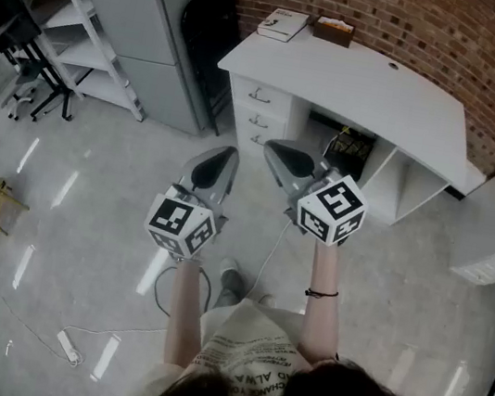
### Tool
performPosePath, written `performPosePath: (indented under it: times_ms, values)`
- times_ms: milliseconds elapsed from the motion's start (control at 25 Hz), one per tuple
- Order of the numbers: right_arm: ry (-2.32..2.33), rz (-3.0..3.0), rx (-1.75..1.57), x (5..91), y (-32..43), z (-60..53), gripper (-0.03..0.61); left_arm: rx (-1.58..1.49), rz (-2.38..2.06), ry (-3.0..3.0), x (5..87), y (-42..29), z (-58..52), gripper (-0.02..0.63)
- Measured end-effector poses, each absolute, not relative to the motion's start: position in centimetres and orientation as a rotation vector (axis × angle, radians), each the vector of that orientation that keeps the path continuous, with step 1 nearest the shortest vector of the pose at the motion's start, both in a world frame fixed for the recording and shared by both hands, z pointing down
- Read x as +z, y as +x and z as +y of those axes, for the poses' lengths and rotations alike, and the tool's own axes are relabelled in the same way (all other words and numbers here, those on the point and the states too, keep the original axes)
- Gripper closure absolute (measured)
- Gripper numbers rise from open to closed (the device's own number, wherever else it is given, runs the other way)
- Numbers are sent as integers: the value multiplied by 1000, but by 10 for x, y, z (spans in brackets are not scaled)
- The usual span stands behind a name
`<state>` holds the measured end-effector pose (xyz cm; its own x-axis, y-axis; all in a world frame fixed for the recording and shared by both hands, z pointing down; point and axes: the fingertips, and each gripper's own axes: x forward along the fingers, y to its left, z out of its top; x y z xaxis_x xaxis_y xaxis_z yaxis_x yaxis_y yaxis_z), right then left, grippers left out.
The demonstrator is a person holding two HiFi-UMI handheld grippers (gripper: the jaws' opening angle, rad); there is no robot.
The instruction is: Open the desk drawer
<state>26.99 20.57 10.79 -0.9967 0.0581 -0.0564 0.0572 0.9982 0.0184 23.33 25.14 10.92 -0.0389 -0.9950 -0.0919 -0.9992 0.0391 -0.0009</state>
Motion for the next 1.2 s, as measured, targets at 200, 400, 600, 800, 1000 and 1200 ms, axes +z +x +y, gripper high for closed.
performPosePath:
  times_ms: [200,400,600,800,1000,1200]
  values:
    - [106,3089,33,111,272,205,575,79,2219,-2130,112,238,247,615]
    - [117,3093,39,112,274,207,575,67,2228,-2130,115,243,246,615]
    - [122,3095,34,112,276,204,575,64,2249,-2122,115,245,245,615]
    - [139,3089,-4,113,275,203,575,55,2281,-2138,123,246,247,614]
    - [153,3107,-65,126,260,202,575,51,2332,-2138,137,233,252,614]
    - [170,3137,-117,148,233,198,575,58,2397,-2127,158,205,252,615]
